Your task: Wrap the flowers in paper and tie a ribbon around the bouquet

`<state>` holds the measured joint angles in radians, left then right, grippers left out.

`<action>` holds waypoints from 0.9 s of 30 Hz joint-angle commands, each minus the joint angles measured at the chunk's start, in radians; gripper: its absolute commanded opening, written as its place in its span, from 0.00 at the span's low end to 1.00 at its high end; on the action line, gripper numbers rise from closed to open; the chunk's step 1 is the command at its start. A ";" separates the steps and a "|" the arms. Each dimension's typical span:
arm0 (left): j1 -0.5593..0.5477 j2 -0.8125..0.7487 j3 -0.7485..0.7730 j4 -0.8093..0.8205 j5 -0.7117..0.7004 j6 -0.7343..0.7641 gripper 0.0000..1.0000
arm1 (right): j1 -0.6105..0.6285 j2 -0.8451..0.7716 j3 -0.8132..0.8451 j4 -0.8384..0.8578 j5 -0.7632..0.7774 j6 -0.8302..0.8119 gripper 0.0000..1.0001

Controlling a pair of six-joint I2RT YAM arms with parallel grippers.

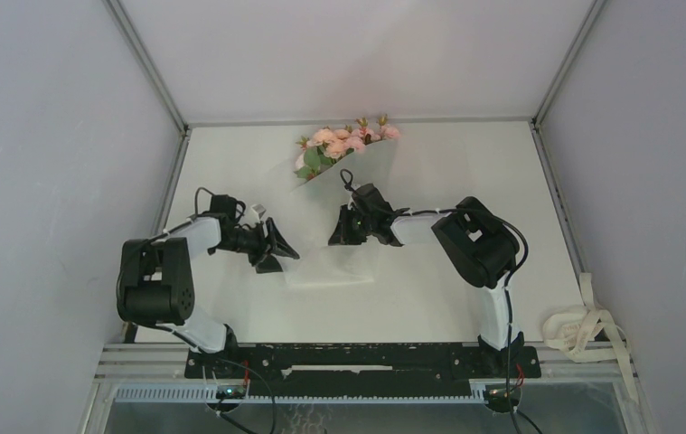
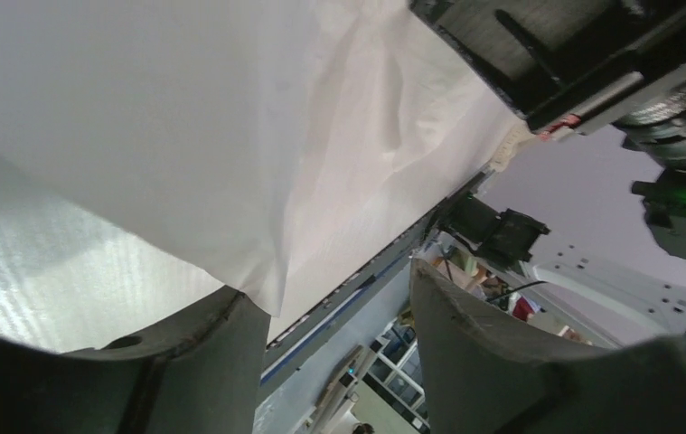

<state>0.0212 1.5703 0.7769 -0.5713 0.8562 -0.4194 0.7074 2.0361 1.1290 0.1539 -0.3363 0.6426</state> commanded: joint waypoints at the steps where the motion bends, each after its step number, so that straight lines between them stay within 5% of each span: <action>1: -0.008 0.007 -0.040 0.082 -0.068 -0.019 0.60 | 0.013 -0.033 0.002 -0.087 0.037 -0.014 0.08; 7: -0.003 0.059 -0.007 0.108 -0.175 0.022 0.69 | 0.012 -0.041 0.003 -0.088 0.043 -0.025 0.08; 13: 0.041 0.094 -0.057 0.229 -0.227 -0.002 0.64 | 0.013 -0.031 0.002 -0.088 0.033 -0.020 0.08; 16: 0.044 0.100 -0.041 0.226 -0.195 0.001 0.52 | 0.015 -0.022 0.002 -0.093 0.033 -0.019 0.08; 23: 0.038 -0.012 -0.019 0.201 -0.208 0.033 0.02 | 0.018 -0.012 0.002 -0.076 0.030 0.011 0.07; 27: -0.003 -0.097 0.012 0.158 -0.241 0.078 0.00 | 0.013 -0.019 -0.024 -0.034 0.014 0.051 0.07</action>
<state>0.0513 1.5871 0.7448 -0.3939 0.6540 -0.4053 0.7132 2.0247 1.1282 0.1295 -0.3214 0.6537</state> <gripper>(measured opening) 0.006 0.073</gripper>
